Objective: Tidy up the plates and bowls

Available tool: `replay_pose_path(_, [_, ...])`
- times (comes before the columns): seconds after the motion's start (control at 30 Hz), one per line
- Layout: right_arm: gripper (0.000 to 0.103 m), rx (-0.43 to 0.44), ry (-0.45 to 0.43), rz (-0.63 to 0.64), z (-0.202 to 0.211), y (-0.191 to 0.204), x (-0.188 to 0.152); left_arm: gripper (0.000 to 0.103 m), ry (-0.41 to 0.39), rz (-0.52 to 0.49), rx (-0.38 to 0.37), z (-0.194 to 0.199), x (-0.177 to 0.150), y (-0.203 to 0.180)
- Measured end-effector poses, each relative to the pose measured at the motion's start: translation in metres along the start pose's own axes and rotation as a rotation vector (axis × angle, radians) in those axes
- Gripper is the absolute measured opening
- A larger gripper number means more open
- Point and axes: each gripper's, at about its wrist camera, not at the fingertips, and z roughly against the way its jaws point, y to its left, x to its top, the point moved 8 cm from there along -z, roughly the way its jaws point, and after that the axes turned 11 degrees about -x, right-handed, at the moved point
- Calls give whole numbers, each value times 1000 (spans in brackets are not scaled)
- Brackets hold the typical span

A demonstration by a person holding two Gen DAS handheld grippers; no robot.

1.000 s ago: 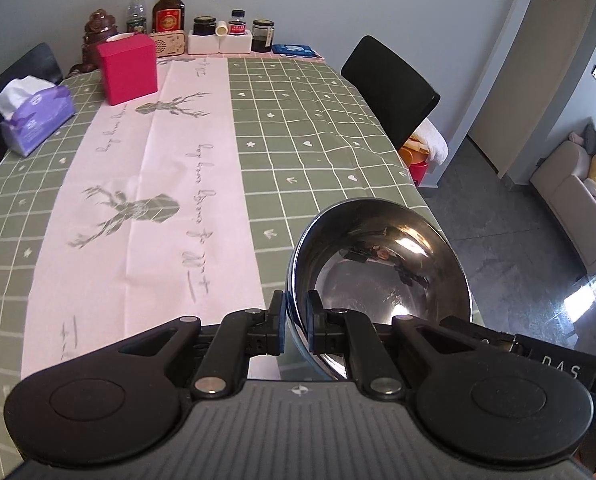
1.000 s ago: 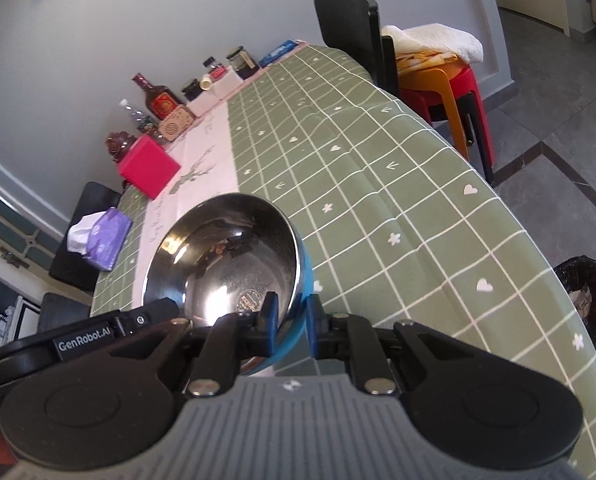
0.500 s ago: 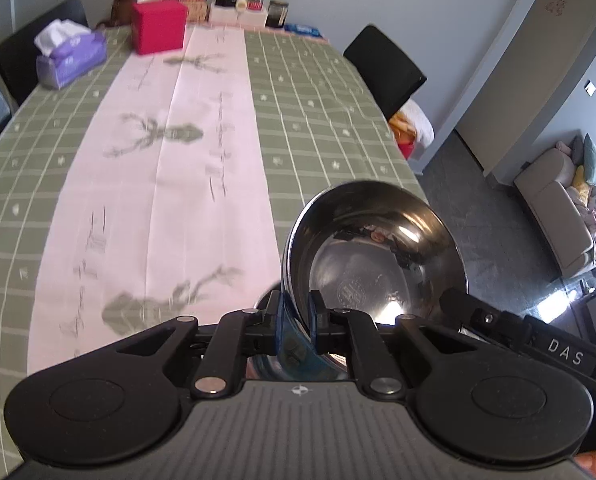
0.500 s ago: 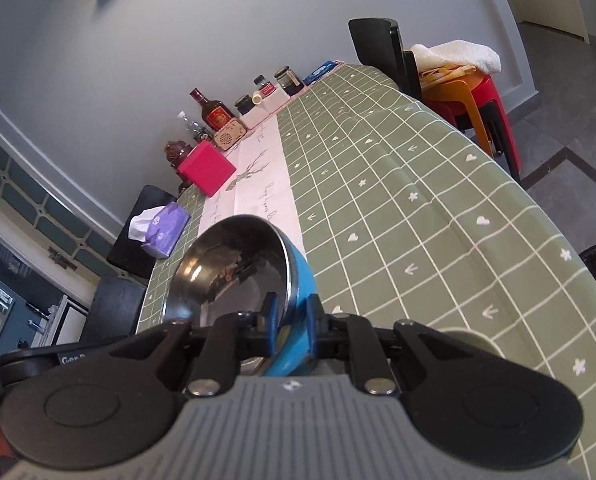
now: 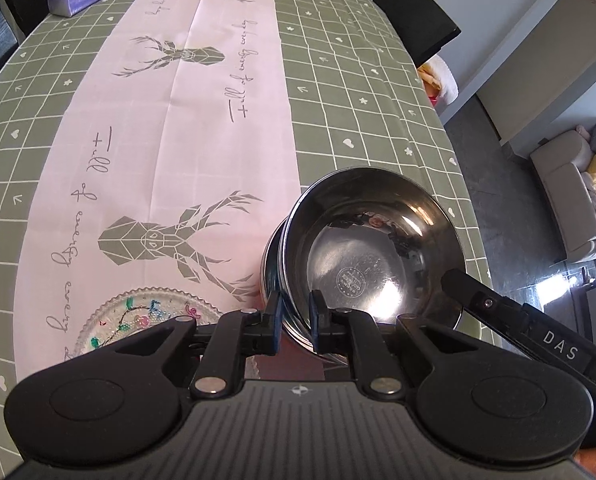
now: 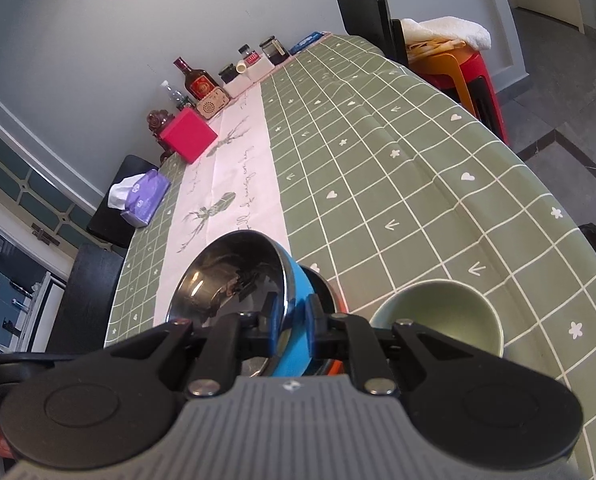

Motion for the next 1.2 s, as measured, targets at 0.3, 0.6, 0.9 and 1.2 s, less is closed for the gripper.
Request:
replay_pose_path(0.3, [11,-23,36,-1,-12,-2,-5,14,25,20,19,-9,0,7])
replay_pose_path(0.6, [11,-38,52,3,-17,-2,-6,14,29,30,23,-14,0,10])
replay_pose_path(0.9, [11,-56,66,6,-22,-3,-9,15,29,24,23,-17,1,12])
replay_pose_path(1.2, [16,-48,66,2,-21,-3,-8,18,9,-15,14,-13,2,9])
